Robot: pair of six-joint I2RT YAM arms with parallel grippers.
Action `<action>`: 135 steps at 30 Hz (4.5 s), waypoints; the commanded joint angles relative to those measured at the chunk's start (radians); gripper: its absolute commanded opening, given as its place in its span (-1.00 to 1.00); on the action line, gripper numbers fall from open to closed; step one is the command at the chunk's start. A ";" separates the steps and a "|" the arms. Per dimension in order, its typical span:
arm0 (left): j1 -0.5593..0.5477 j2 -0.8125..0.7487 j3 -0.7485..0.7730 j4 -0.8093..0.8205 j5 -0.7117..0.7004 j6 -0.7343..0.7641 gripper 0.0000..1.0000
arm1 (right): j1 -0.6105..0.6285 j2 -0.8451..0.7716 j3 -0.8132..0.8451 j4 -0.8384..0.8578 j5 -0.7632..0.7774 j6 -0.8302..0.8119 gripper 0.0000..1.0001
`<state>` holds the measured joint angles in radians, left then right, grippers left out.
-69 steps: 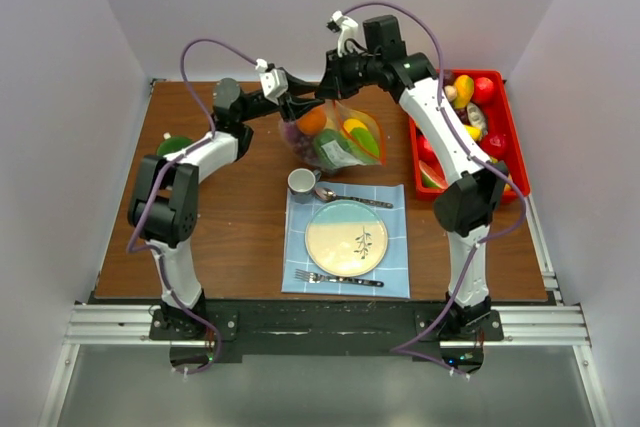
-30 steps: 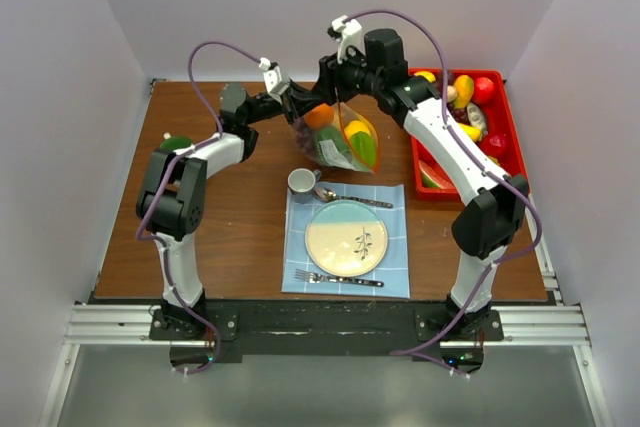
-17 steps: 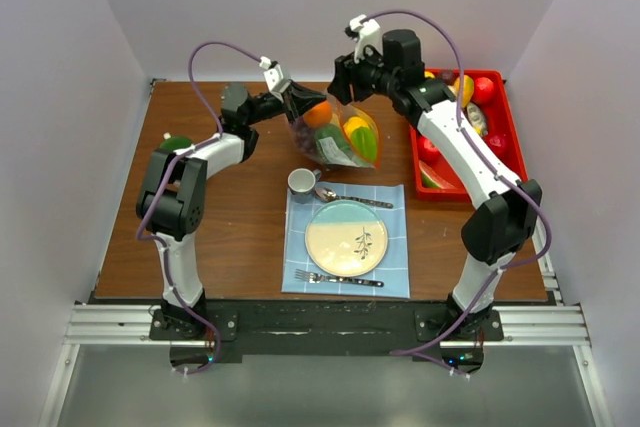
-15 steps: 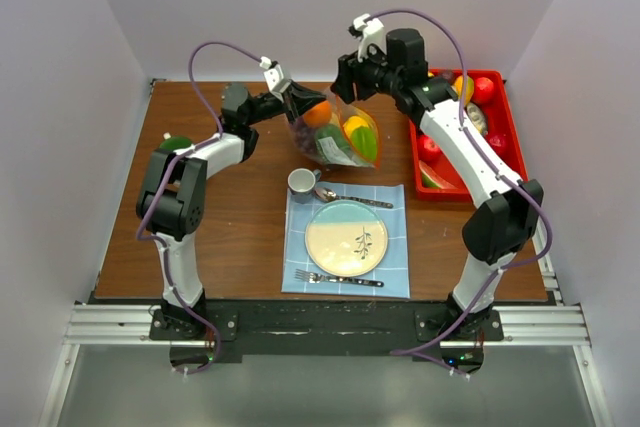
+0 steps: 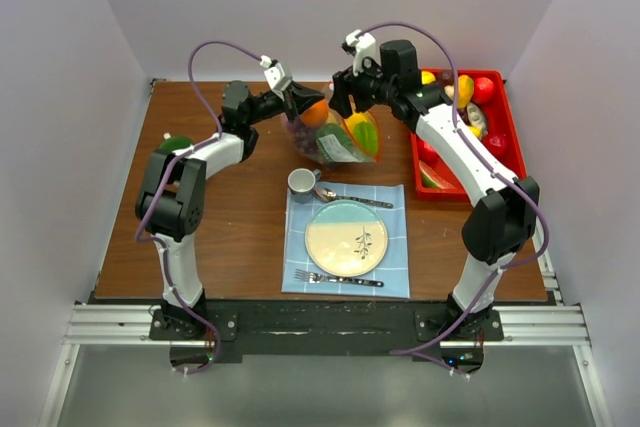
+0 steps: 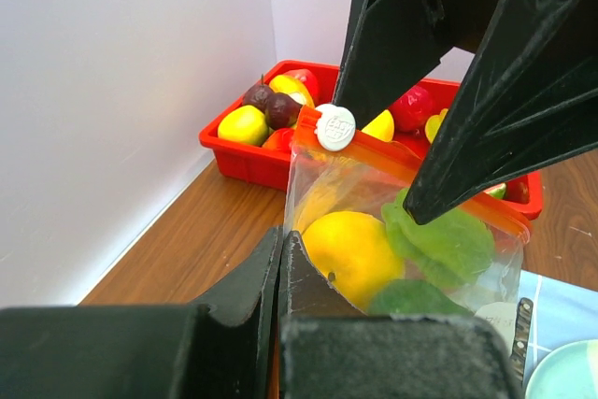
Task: Place the food in the zip-top bag and seal the zipper
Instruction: Adjust the zipper food storage bag at the center of the board.
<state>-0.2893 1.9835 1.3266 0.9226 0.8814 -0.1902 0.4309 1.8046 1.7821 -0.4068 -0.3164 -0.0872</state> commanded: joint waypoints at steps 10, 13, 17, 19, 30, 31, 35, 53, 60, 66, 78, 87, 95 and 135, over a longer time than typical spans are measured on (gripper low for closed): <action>-0.005 -0.066 0.011 0.025 -0.027 0.020 -1.00 | 0.009 -0.037 -0.018 0.011 0.019 -0.042 0.19; -0.005 -0.066 0.011 0.027 -0.028 0.018 -1.00 | 0.014 -0.031 -0.010 0.008 0.023 -0.037 0.14; -0.005 -0.066 0.011 0.025 -0.030 0.020 -1.00 | 0.022 -0.019 0.025 -0.012 0.039 -0.023 -0.36; -0.005 -0.068 0.011 0.022 -0.027 0.020 -1.00 | 0.029 -0.008 0.058 -0.029 0.039 -0.019 -0.76; 0.010 -0.092 0.022 -0.005 0.011 0.019 -0.55 | 0.062 0.094 0.388 -0.297 0.082 -0.037 -1.00; 0.015 -0.094 0.022 0.004 0.019 0.003 -0.42 | 0.063 0.099 0.422 -0.315 0.083 -0.042 -1.00; 0.058 -0.081 0.022 0.137 0.086 -0.113 -0.27 | 0.065 0.096 0.424 -0.345 0.082 -0.055 -1.00; 0.072 0.057 0.230 0.171 0.295 -0.289 -0.13 | 0.106 0.116 0.484 -0.428 0.102 -0.126 -1.00; 0.070 0.107 0.266 0.258 0.349 -0.393 -0.15 | 0.123 0.124 0.496 -0.434 0.129 -0.137 -1.00; 0.070 0.133 0.264 0.392 0.376 -0.512 -0.17 | 0.129 0.137 0.504 -0.437 0.166 -0.143 -1.00; 0.062 0.170 0.276 0.498 0.370 -0.609 -0.30 | 0.150 0.171 0.520 -0.445 0.200 -0.148 -1.00; 0.065 0.152 0.249 0.472 0.347 -0.549 -1.00 | 0.152 0.168 0.507 -0.422 0.203 -0.144 -0.92; 0.067 0.084 0.161 0.392 0.309 -0.405 -1.00 | 0.151 0.108 0.407 -0.334 0.310 -0.077 0.16; 0.084 0.084 0.148 0.525 0.311 -0.506 -1.00 | -0.293 -0.438 -0.989 0.759 0.022 0.903 0.18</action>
<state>-0.2161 2.1201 1.4658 1.2778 1.2087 -0.6601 0.1410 1.4002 0.8181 0.2111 -0.2802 0.8047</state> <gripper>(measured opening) 0.015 0.595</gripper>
